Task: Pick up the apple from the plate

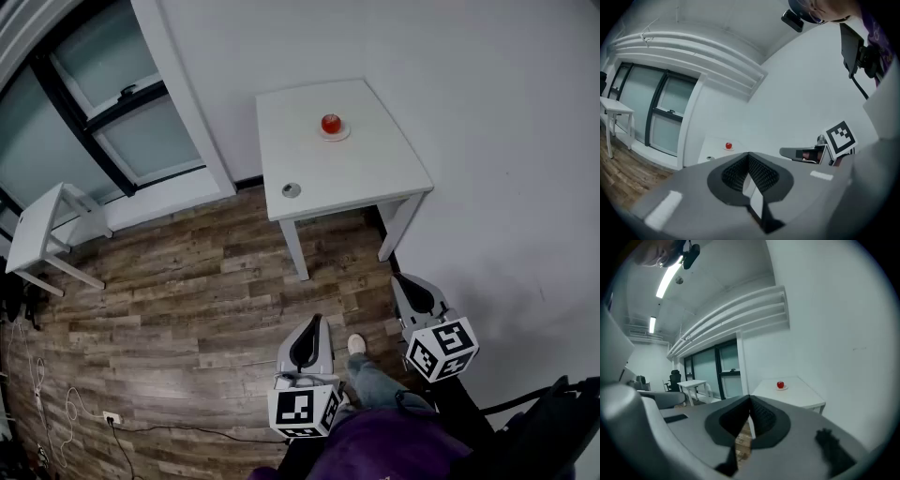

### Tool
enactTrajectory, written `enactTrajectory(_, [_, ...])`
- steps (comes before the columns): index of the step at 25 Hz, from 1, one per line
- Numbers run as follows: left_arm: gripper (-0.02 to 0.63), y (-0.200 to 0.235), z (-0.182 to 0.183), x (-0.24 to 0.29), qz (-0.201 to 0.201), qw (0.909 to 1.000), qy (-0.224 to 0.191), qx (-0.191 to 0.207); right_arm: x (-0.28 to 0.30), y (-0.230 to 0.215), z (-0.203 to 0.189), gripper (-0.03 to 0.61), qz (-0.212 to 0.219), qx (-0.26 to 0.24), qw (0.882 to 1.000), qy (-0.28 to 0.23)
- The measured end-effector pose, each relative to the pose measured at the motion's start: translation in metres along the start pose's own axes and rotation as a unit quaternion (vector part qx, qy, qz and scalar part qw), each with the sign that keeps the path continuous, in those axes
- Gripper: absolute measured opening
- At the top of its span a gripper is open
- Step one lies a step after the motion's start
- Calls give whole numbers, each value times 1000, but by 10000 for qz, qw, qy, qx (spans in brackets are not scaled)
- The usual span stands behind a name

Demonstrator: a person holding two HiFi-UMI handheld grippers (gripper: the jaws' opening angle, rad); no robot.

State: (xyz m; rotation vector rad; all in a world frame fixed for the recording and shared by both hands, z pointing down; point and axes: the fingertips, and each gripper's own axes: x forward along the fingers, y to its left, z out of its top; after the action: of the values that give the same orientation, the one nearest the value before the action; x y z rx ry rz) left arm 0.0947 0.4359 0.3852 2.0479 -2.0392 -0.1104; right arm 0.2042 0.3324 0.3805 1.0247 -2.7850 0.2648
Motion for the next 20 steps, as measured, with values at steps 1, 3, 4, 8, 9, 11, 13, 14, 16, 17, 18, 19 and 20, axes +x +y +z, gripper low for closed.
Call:
enactTrajectory(1, [6,2,1,9,13,10000,-7,-20,7,-6,2,11,1,-8,10000,13])
enactTrajectory(3, [6,6,5,27,42,10000,-19,-49,22,-16,6,11,21,-18,10000,33])
enactTrajectory(4, [6,8,8,36,57,10000,-25,-53,29,-22,9,11,40,-21,10000,39])
enactTrajectory(8, [6,13,16,75,112,9999,-24,-32,56,-48,19,11,85,-16,10000,45])
enactTrajectory(9, [6,14,17,83,130,9999,-17,-30,63,-55,22,11,87,-13,9999,48])
enactTrajectory(11, [6,15,22,100,167,9999,-27,-25,74,-69,27,11,86,-13,9999,59])
enactTrajectory(13, [6,16,26,117,206,9998,-51,-10,87,-83,32,11,90,-11,9999,58])
enactTrajectory(14, [6,17,28,126,222,9997,-55,-4,94,-91,35,11,94,-9,9999,52])
enactTrajectory(16, [6,17,30,142,247,9997,-60,13,105,-104,38,11,110,-4,9999,40])
enactTrajectory(17, [6,17,32,150,257,9996,-69,34,111,-110,41,11,123,-4,9999,33])
enactTrajectory(18, [6,17,35,157,266,9996,-83,67,116,-114,44,11,142,-9,9999,25])
enactTrajectory(19, [6,16,37,164,275,9995,-97,102,122,-118,46,11,168,-16,9999,17])
enactTrajectory(20, [6,16,39,170,282,9995,-104,126,128,-122,48,11,199,-22,9998,13])
